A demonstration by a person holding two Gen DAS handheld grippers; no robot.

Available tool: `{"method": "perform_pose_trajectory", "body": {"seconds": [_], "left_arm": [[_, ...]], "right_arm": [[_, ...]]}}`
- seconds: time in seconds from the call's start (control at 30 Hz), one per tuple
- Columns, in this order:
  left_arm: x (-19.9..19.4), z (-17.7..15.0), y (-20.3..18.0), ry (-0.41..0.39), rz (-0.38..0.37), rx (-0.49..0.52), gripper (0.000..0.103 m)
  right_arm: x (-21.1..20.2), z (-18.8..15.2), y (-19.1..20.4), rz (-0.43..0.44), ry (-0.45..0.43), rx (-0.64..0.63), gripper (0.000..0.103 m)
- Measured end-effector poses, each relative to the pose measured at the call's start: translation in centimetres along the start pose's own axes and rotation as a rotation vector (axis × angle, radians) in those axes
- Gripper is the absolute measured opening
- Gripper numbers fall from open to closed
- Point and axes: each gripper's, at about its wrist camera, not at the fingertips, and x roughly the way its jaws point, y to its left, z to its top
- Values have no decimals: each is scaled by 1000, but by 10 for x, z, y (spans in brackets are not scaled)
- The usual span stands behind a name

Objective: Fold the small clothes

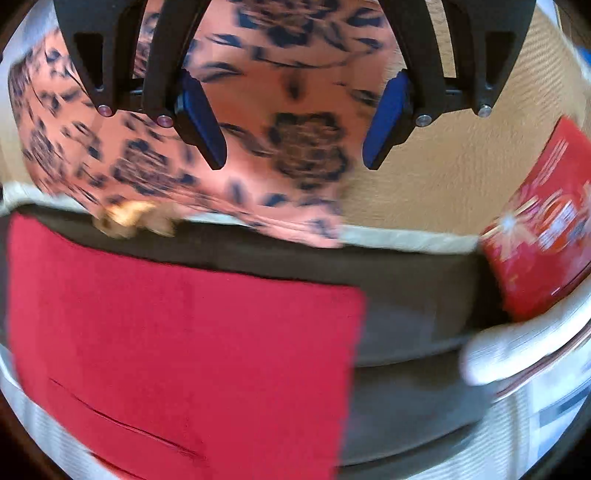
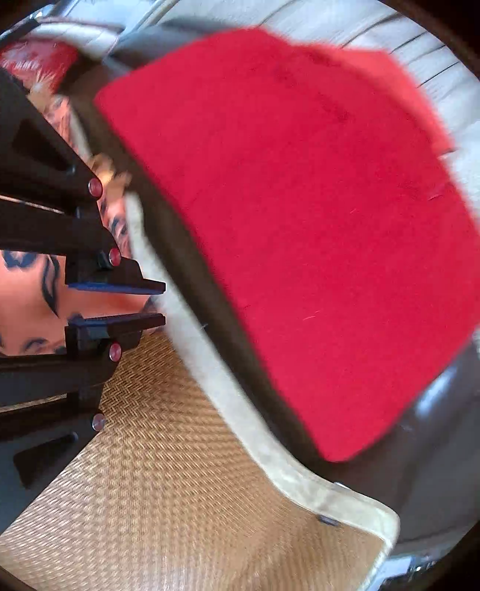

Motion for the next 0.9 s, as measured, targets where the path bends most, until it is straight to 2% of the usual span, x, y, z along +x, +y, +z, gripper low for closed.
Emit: {"method": "perform_pose_trajectory", "body": {"seconds": [0.03, 0.1, 0.17, 0.23, 0.33, 0.37, 0.4, 0.43, 0.5, 0.53, 0.6, 0.7, 0.8, 0.9], "left_arm": [[1, -5, -12, 23, -10, 31, 77], [16, -8, -21, 78, -4, 75, 77], [39, -21, -32, 180, 38, 115, 77], [56, -32, -33, 242, 78, 124, 78], [50, -34, -39, 232, 92, 159, 78], [46, -33, -40, 224, 78, 145, 78], [38, -31, -36, 214, 58, 117, 78], [30, -31, -27, 207, 46, 86, 78], [14, -32, -6, 183, 43, 21, 78], [6, -35, 7, 171, 61, -16, 78], [-8, -42, 33, 157, 109, -97, 78], [-19, -63, 77, 158, 127, -243, 78], [-17, -84, 101, 197, 93, -377, 78], [-8, -90, 97, 204, -33, -461, 78]], "right_arm": [[-13, -3, 3, 40, -6, -9, 19], [-28, -15, 15, 84, 32, -64, 36], [-36, -34, 32, 106, 77, -153, 40], [-31, -55, 48, 127, 146, -208, 40], [-2, -88, 58, 109, 249, -270, 40], [19, -105, 60, 73, 341, -299, 41], [29, -116, 59, 40, 364, -329, 41], [20, -119, 61, 48, 277, -370, 42], [15, -115, 69, 32, 310, -392, 46], [11, -111, 70, 53, 310, -370, 46], [-3, -111, 75, 167, 288, -317, 46], [-20, -116, 95, 294, 292, -299, 46], [-18, -126, 118, 391, 337, -288, 46], [-14, -146, 135, 421, 350, -264, 37]]}}
